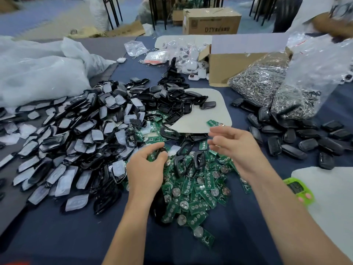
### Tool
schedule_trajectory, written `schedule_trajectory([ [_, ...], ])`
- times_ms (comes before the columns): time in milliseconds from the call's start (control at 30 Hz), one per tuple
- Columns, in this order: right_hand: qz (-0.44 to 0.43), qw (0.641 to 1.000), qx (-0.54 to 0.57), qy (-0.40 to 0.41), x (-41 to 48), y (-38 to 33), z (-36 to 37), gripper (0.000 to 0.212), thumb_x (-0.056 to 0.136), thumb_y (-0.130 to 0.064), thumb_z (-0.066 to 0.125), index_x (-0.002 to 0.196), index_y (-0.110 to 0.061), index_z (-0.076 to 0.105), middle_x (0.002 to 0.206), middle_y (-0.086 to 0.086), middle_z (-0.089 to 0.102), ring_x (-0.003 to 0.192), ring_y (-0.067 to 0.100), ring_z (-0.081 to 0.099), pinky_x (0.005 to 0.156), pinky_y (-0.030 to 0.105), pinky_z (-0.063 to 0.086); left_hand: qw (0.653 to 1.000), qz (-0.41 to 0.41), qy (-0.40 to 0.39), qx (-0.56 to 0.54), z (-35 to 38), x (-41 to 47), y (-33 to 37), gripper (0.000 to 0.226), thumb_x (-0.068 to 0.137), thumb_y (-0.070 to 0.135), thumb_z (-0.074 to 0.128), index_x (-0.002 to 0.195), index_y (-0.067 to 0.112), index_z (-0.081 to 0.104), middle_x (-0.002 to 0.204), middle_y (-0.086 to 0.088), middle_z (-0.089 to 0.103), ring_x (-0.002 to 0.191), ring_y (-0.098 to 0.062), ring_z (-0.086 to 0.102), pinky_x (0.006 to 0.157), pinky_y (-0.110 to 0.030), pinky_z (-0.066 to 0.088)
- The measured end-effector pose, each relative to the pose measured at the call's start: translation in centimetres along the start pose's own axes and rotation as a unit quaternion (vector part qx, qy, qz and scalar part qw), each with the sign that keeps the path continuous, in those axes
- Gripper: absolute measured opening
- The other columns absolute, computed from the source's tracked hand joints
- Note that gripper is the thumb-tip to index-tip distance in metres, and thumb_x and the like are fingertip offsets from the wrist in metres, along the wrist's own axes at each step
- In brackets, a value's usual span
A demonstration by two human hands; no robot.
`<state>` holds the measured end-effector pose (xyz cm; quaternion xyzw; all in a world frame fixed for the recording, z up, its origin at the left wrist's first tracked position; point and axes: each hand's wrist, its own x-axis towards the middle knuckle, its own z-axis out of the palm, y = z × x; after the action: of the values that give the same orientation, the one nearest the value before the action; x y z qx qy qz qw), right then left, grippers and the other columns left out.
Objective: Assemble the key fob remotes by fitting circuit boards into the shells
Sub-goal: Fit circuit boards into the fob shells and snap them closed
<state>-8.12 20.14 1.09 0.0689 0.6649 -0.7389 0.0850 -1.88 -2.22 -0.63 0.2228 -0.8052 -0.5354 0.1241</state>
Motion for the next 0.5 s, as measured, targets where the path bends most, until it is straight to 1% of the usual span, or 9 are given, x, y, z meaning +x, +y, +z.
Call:
schedule_trajectory([
  [33,-0.019,0.997,-0.073,0.021,0.8,-0.1,0.8,0.029,0.087,0.005,0.073,0.1,-0.02,0.079,0.11,0.008,0.079,0.092,0.016,0.075,0.081,0.028,0.062,1.0,0.003,0.001,0.025,0.0,0.4,-0.1,0.024,0.091,0.027,0.078,0.101,0.049,0.077,0.116,0.019,0.072,0.093,-0.003,0.072,0.08,-0.031,0.063],
  [67,-0.039,0.987,-0.152,0.039,1.6,-0.2,1.6,0.03,0.087,0.002,0.072,0.096,-0.026,0.079,0.104,0.0,0.08,0.092,0.011,0.075,0.083,0.027,0.061,0.999,0.01,-0.002,0.051,0.0,0.7,-0.2,0.025,0.092,0.026,0.076,0.104,0.047,0.077,0.119,0.027,0.067,0.117,-0.01,0.067,0.1,-0.041,0.058],
  [100,-0.06,0.971,-0.226,0.041,2.5,-0.4,2.6,0.029,0.088,-0.002,0.071,0.097,-0.029,0.079,0.102,-0.006,0.079,0.094,0.007,0.073,0.086,0.024,0.058,0.997,0.023,-0.008,0.079,0.0,1.0,-0.3,0.026,0.093,0.023,0.075,0.109,0.044,0.077,0.124,0.027,0.065,0.133,-0.012,0.057,0.115,-0.044,0.047],
  [133,-0.075,0.953,-0.292,0.031,3.3,-0.5,3.7,0.028,0.09,-0.006,0.069,0.103,-0.028,0.079,0.106,-0.008,0.079,0.097,0.006,0.071,0.089,0.02,0.055,0.993,0.037,-0.014,0.109,0.1,1.3,-0.4,0.028,0.094,0.021,0.074,0.116,0.039,0.077,0.133,0.022,0.065,0.143,-0.011,0.048,0.122,-0.043,0.038],
  [233,-0.105,0.894,-0.435,-0.03,5.4,-0.1,7.3,0.037,0.094,-0.018,0.068,0.131,-0.02,0.07,0.127,0.002,0.073,0.114,0.018,0.067,0.103,0.027,0.049,0.981,0.06,-0.045,0.178,0.2,2.0,-0.6,0.03,0.097,0.023,0.071,0.126,0.031,0.075,0.146,0.011,0.061,0.15,-0.01,0.036,0.126,-0.037,0.028],
  [300,-0.142,0.849,-0.505,-0.066,6.3,0.7,9.5,0.049,0.092,-0.026,0.071,0.14,-0.022,0.063,0.133,0.008,0.068,0.122,0.027,0.061,0.104,0.034,0.046,0.973,0.066,-0.062,0.21,0.4,2.2,-0.8,0.028,0.097,0.026,0.069,0.124,0.031,0.075,0.147,0.012,0.061,0.15,-0.01,0.034,0.123,-0.034,0.025],
  [400,-0.209,0.764,-0.609,-0.055,6.3,1.5,11.0,0.043,0.09,-0.024,0.071,0.133,-0.028,0.067,0.117,0.009,0.072,0.117,0.028,0.059,0.099,0.037,0.043,0.969,0.072,-0.064,0.227,0.6,2.2,-0.8,0.026,0.098,0.027,0.067,0.121,0.03,0.077,0.144,0.014,0.062,0.149,-0.009,0.034,0.121,-0.033,0.027],
  [433,-0.222,0.751,-0.621,-0.033,6.1,1.5,10.9,0.038,0.09,-0.019,0.068,0.127,-0.029,0.071,0.11,0.006,0.074,0.112,0.027,0.061,0.096,0.037,0.042,0.969,0.073,-0.064,0.228,0.6,2.1,-0.8,0.026,0.097,0.027,0.068,0.121,0.031,0.077,0.143,0.014,0.063,0.148,-0.01,0.035,0.121,-0.034,0.028],
  [500,-0.227,0.77,-0.596,0.015,5.5,1.5,10.1,0.026,0.091,-0.016,0.062,0.106,-0.028,0.079,0.098,0.002,0.077,0.1,0.026,0.066,0.089,0.035,0.045,0.969,0.073,-0.061,0.226,0.4,2.0,-0.9,0.027,0.096,0.029,0.07,0.122,0.033,0.076,0.142,0.01,0.063,0.144,-0.013,0.042,0.12,-0.038,0.036],
])
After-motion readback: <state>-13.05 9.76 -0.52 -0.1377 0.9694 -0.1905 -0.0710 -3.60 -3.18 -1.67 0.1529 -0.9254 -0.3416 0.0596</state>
